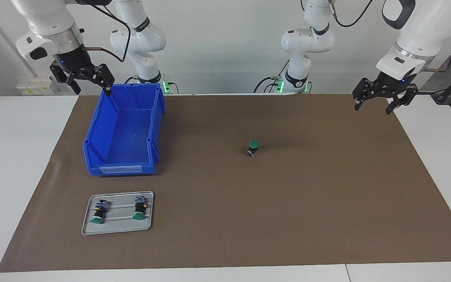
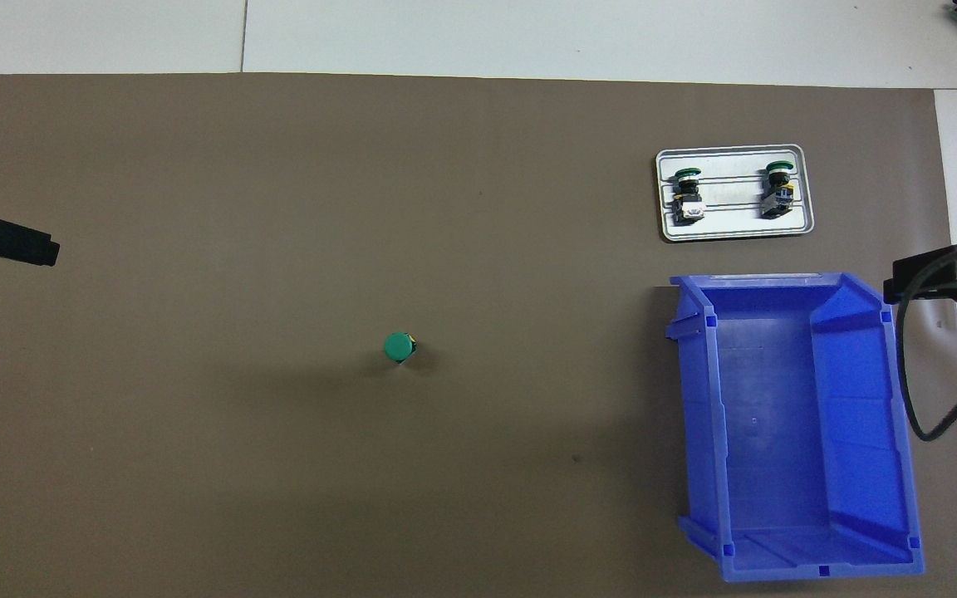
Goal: Place and press button with both arms
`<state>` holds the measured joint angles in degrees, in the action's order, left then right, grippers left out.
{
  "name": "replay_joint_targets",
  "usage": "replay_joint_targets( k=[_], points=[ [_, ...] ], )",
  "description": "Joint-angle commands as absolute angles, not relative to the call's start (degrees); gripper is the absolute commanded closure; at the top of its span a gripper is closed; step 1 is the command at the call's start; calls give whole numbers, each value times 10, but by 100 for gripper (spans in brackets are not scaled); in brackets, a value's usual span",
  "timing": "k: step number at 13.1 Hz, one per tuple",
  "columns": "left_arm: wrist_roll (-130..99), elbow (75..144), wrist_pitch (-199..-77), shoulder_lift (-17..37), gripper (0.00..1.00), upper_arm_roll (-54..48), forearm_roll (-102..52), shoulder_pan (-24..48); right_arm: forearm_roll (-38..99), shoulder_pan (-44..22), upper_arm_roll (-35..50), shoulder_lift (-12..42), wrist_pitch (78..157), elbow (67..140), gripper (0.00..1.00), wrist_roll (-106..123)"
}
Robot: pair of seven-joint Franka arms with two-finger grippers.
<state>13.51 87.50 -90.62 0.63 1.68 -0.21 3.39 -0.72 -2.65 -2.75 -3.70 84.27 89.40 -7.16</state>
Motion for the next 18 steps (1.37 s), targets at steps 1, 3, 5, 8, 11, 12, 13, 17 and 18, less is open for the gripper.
replay_joint_targets(
  k=[1,3,5,8,11,12,13,17,18],
  points=[
    [141,904,-910,-17,0,10,4,33,4,-23,-25,-52,840,911,0,-69],
    [144,901,-918,-14,0,10,4,34,4,-14,-30,-53,840,907,0,-66],
    [140,901,-912,-15,0,9,6,36,4,-15,-32,-58,839,904,0,-69],
    [139,905,-893,-18,0,9,6,33,4,-23,-27,-62,838,912,0,-57],
    [139,907,-879,-21,0,10,6,27,6,-108,-25,-50,932,968,0,-122],
    [139,907,-879,-21,0,10,6,27,7,-146,-25,-44,961,985,0,-163],
    [139,906,-878,-21,0,10,6,28,9,-179,-25,-44,995,1003,0,-197],
    [139,907,-879,-21,0,10,6,28,13,-287,-25,7,1058,1005,0,-331],
    [139,907,-879,-21,0,10,6,28,13,-317,-25,28,1076,1002,0,-366]
  ],
)
